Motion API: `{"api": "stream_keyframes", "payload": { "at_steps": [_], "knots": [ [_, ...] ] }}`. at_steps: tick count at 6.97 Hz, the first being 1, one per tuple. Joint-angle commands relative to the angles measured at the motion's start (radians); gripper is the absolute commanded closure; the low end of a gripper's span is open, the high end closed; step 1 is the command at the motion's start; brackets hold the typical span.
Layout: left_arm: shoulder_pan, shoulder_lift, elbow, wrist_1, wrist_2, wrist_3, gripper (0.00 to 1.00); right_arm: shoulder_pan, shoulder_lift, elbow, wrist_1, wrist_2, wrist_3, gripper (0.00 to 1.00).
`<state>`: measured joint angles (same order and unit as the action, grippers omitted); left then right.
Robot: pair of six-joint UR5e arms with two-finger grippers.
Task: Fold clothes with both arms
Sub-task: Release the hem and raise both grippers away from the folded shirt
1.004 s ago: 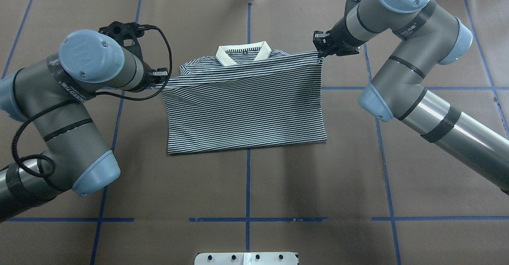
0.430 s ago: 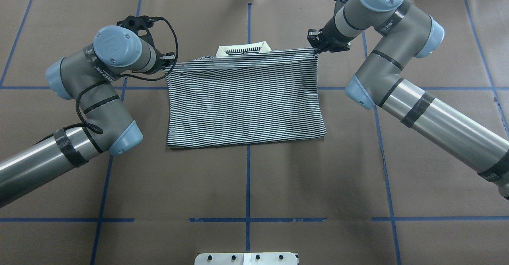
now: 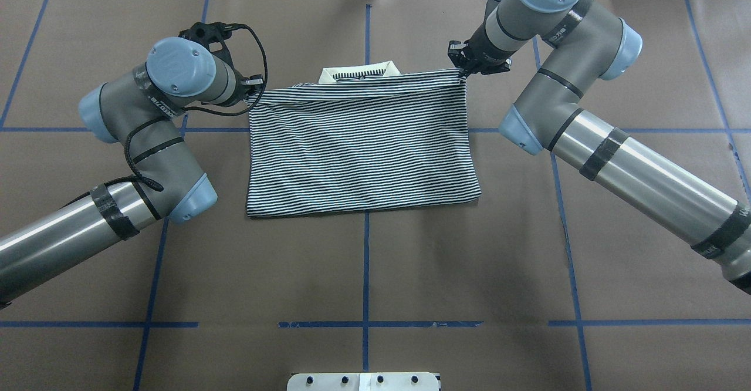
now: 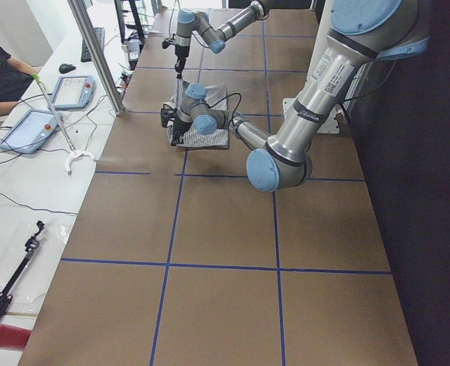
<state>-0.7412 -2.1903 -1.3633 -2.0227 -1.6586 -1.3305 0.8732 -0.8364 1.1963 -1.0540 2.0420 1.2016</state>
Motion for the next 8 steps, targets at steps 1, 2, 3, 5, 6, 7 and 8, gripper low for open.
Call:
{"api": "stream_keyframes", "payload": {
  "at_steps": [1,2,3,5,6,7,8],
  "knots": [
    [0.000,-0.016,0.001,-0.001,-0.001,0.001,0.83,0.000,0.005,-0.004,0.002,0.001,0.000,1.00],
    [0.000,-0.020,0.000,-0.001,-0.001,0.001,0.74,0.000,0.008,-0.004,0.011,0.001,0.001,0.90],
    [0.002,-0.019,-0.002,0.001,-0.001,0.001,0.63,-0.005,0.005,-0.006,0.026,0.000,0.000,0.45],
    [0.002,-0.017,-0.002,0.002,-0.003,0.002,0.16,-0.006,-0.001,-0.007,0.026,0.000,-0.002,0.00],
    [0.000,-0.019,-0.005,0.004,-0.006,0.002,0.00,-0.003,-0.003,-0.007,0.026,0.003,-0.028,0.00],
    [0.000,-0.019,-0.019,0.007,-0.009,0.004,0.00,0.000,-0.003,-0.003,0.028,0.010,-0.036,0.00],
    [0.000,-0.014,-0.051,0.015,-0.010,0.004,0.00,0.000,-0.019,0.037,0.025,0.018,-0.027,0.00]
  ]
}}
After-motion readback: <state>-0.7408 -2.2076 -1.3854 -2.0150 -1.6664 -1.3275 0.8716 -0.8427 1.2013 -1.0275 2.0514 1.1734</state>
